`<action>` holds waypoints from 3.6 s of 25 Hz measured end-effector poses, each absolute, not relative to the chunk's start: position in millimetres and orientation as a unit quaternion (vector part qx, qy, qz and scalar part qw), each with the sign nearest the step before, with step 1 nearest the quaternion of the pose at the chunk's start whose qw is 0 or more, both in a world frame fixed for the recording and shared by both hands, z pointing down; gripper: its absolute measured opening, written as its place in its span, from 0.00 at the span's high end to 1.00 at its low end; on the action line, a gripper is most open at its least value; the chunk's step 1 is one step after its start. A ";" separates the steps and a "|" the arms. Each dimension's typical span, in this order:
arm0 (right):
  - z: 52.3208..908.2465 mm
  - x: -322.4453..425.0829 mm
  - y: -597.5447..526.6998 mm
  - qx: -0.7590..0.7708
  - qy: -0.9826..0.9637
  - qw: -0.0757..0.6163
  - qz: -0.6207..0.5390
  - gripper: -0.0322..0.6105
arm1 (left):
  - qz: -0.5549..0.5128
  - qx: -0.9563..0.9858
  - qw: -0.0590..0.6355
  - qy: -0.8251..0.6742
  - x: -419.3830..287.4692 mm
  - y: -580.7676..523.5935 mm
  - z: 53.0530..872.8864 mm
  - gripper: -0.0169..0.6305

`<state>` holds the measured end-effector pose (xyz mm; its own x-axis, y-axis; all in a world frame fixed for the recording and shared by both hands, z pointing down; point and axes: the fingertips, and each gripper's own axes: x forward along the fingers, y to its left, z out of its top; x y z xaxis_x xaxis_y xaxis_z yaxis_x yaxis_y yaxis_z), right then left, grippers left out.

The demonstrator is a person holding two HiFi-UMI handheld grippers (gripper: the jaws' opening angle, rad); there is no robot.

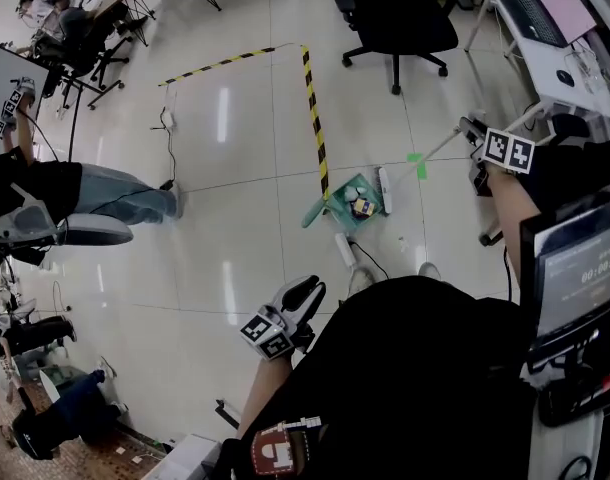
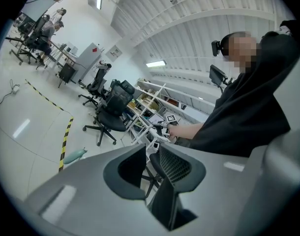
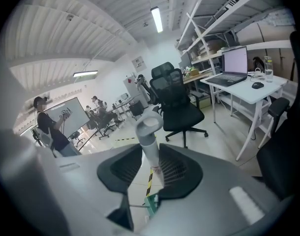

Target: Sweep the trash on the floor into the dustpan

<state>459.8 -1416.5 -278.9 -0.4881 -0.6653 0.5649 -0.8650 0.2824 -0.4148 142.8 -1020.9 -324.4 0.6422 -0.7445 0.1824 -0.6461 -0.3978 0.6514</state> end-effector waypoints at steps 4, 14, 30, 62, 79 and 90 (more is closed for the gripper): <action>-285.2 477.4 -1399.4 0.487 -0.788 0.161 0.340 0.79 | -0.075 0.840 0.352 -0.407 139.1 -1025.8 -325.7 0.83; -336.4 525.2 -1322.9 0.520 -0.782 0.156 0.308 0.79 | -0.078 0.879 0.331 -0.334 132.4 -1039.2 -335.9 0.84; -384.5 647.1 -1160.8 0.502 -0.808 0.126 0.283 0.80 | -0.047 0.930 0.269 -0.247 274.7 -985.7 -386.2 0.84; -416.1 704.7 -912.8 0.468 -0.830 0.080 0.292 0.79 | -0.048 0.922 0.277 -0.265 318.6 -770.9 -398.3 0.84; -450.9 765.7 -854.5 0.377 -0.887 0.078 0.254 0.80 | -0.068 0.924 0.256 -0.277 494.6 -691.7 -419.7 0.84; -431.8 780.9 -835.8 0.371 -0.886 0.113 0.254 0.79 | -0.065 0.921 0.255 -0.288 501.2 -666.7 -424.3 0.84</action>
<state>780.9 -835.8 -431.8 -0.6988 -0.6007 0.3884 -0.7153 0.5949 -0.3667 501.2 -666.7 -424.3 0.8255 -0.5638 0.0264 -0.4969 -0.7040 0.5074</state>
